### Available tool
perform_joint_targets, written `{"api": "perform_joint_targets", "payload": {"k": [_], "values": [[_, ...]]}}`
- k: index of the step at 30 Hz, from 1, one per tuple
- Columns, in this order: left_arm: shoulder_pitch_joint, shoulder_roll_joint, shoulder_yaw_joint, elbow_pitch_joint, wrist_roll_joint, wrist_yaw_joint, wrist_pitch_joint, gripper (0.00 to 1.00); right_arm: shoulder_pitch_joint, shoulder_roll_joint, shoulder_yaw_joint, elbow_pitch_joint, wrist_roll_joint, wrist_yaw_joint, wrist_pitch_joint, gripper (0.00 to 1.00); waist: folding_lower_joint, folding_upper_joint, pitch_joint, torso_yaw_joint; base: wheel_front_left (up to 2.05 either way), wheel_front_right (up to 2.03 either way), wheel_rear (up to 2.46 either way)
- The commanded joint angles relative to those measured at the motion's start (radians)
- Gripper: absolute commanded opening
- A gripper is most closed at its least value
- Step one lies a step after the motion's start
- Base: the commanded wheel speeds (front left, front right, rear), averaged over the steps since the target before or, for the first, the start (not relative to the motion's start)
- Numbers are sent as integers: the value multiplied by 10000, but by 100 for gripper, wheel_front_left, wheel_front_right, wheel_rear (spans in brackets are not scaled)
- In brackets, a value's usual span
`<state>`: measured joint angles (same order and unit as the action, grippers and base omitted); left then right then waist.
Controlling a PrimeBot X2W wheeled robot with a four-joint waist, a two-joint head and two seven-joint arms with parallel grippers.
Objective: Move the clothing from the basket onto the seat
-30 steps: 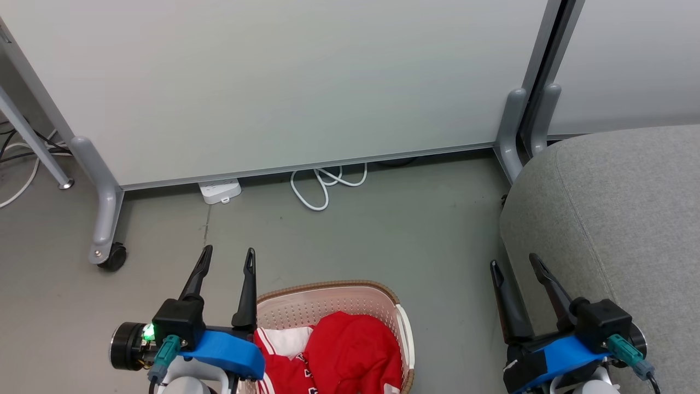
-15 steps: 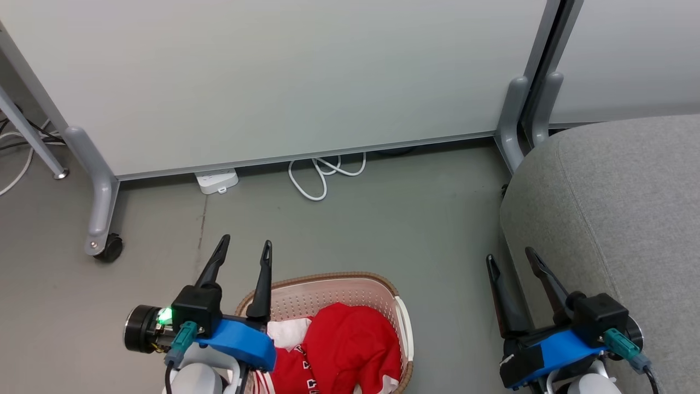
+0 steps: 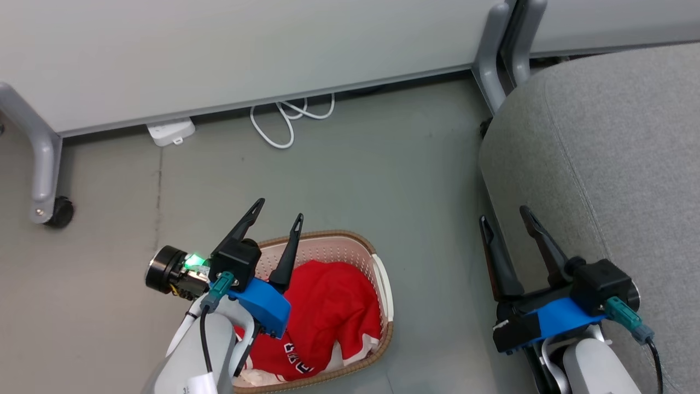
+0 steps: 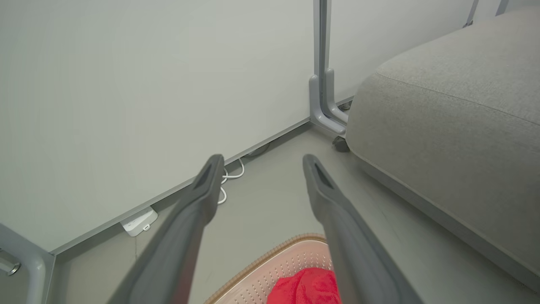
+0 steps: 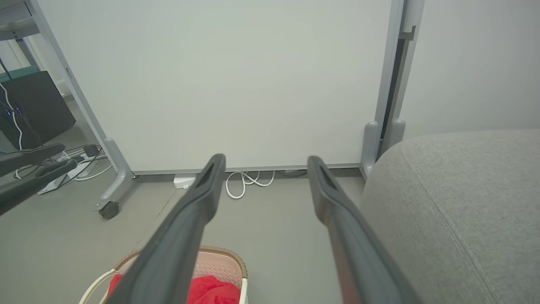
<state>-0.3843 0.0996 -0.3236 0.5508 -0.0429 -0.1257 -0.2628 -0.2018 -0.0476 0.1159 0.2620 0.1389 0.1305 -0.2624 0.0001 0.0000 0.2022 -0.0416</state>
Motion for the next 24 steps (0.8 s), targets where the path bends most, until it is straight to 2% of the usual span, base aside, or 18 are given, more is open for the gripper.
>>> {"api": "perform_joint_targets", "payload": {"k": [1,15,24], "values": [[-259,104,-163,143,-67,-72,-31,100,-215,-46,-2,-75,34,5,-38,100,-1,0,531,-339,0,0,0],[-2665,1081,-3222,2624,-809,-48,-31,100,-1605,-40,341,-583,379,5,-37,100,-1,0,3059,-1283,0,0,0],[-4044,1479,-4952,3969,-1286,-49,-31,100,-2488,-40,481,-1008,564,5,-38,100,-1,0,4637,-1640,0,0,0]]}}
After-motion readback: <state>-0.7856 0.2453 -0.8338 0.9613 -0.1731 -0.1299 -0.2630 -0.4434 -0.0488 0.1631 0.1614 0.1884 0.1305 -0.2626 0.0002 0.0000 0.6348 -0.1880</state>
